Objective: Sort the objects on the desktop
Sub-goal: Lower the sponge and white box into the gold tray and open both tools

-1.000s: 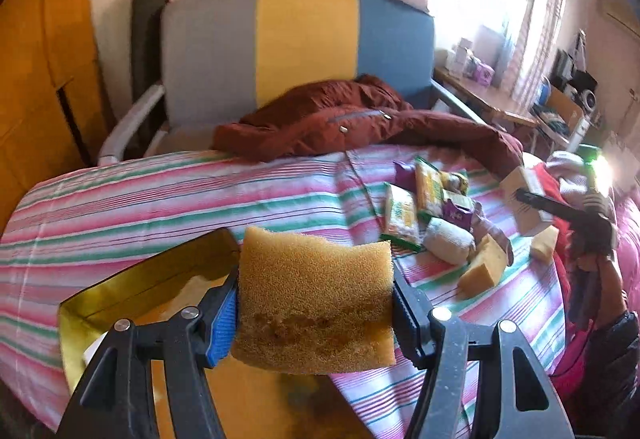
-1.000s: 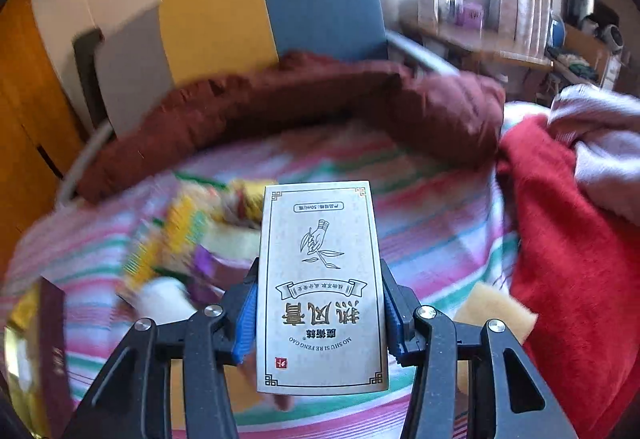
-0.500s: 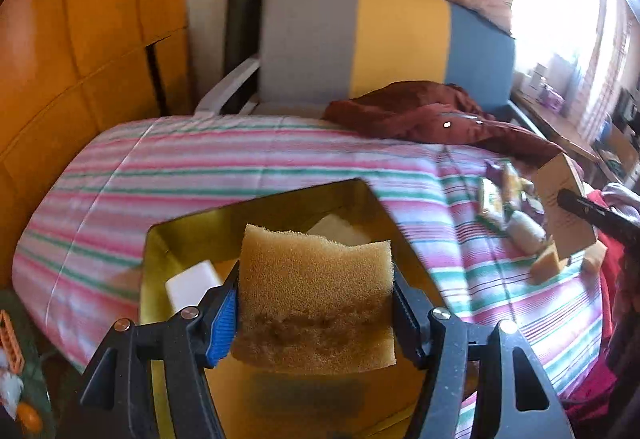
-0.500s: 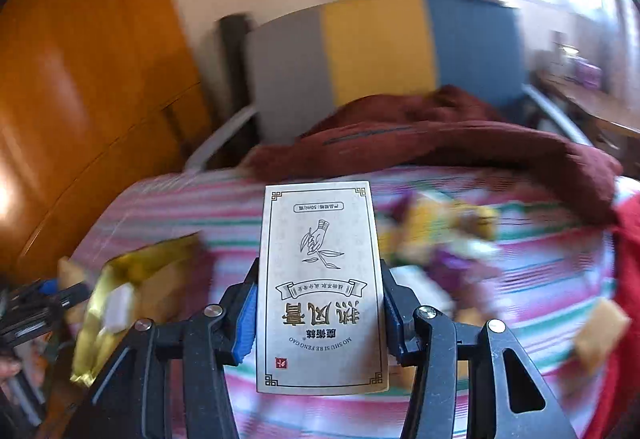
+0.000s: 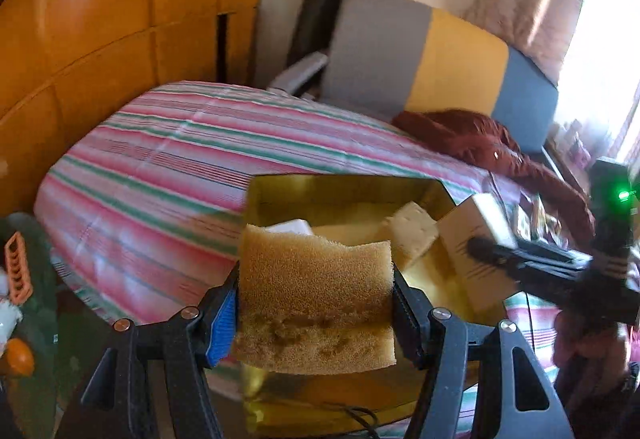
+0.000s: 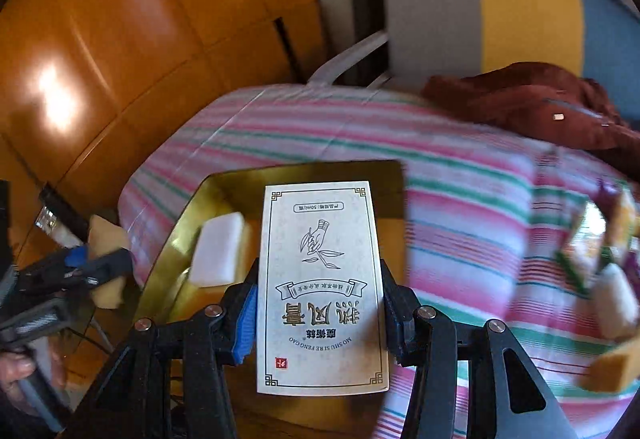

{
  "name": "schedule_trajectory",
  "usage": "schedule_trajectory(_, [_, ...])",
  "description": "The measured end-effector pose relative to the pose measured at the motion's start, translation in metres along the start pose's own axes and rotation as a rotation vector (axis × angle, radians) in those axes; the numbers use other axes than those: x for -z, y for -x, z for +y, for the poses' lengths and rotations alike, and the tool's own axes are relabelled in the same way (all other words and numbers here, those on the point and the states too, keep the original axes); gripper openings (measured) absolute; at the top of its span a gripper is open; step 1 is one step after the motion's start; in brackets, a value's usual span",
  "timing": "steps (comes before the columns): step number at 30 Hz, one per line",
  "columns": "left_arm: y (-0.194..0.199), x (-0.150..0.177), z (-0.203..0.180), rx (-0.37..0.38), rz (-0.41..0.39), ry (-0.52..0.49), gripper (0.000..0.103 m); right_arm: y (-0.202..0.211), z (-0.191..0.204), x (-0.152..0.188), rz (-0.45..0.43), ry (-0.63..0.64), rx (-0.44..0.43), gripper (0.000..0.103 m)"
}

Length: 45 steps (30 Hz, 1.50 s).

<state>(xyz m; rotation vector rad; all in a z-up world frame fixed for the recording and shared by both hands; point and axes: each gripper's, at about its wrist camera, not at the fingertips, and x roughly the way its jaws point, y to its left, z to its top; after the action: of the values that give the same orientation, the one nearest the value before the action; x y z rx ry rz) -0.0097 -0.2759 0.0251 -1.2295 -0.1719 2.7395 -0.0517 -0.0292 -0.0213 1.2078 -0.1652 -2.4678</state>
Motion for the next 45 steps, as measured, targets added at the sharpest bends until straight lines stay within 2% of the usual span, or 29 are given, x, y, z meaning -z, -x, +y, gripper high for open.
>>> schedule_trajectory(4, [-0.004,0.004,0.015,-0.026,0.009,0.01,0.066,-0.029,0.018,-0.006,0.042,0.012,-0.026,0.051])
schedule_trajectory(8, [-0.03,0.011,0.014,-0.009,0.067,0.004,0.066,-0.05,0.035,-0.013,0.072,0.015,-0.038,0.051])
schedule_trajectory(10, [-0.039,0.011,0.01,-0.001,0.069,-0.006,0.066,-0.059,0.042,-0.019,0.084,0.009,-0.036,0.051])
schedule_trajectory(16, [-0.071,-0.014,0.004,-0.002,0.065,-0.003,0.07,-0.079,0.05,-0.045,0.09,-0.027,-0.034,0.053])
schedule_trajectory(18, [-0.082,-0.023,0.005,0.004,0.061,-0.003,0.075,-0.084,0.048,-0.053,0.094,-0.064,-0.051,0.062])
schedule_trajectory(19, [-0.085,-0.026,0.005,-0.002,0.049,-0.003,0.082,-0.085,0.047,-0.055,0.093,-0.08,-0.057,0.069])
schedule_trajectory(26, [-0.091,-0.035,0.019,-0.063,0.035,0.021,0.083,-0.069,0.041,-0.049,0.062,-0.081,-0.028,0.069])
schedule_trajectory(29, [-0.079,-0.034,0.025,-0.055,0.014,0.05,0.083,-0.059,0.035,-0.041,0.048,-0.08,-0.002,0.071])
schedule_trajectory(32, [-0.067,-0.031,0.02,-0.051,-0.009,0.032,0.083,-0.045,0.031,-0.032,0.022,-0.071,0.025,0.077])
schedule_trajectory(34, [-0.057,-0.029,0.013,-0.042,-0.023,0.013,0.082,-0.036,0.027,-0.027,0.006,-0.072,0.038,0.077])
schedule_trajectory(39, [-0.036,-0.023,-0.01,0.025,-0.052,-0.044,0.082,-0.012,0.019,-0.015,-0.036,-0.072,0.084,0.081])
schedule_trajectory(41, [-0.034,-0.022,-0.021,0.061,-0.047,-0.075,0.082,-0.001,0.012,-0.01,-0.054,-0.088,0.102,0.085])
schedule_trajectory(45, [-0.028,-0.021,-0.045,0.122,-0.046,-0.108,0.082,0.022,-0.014,0.002,-0.078,-0.139,0.154,0.086])
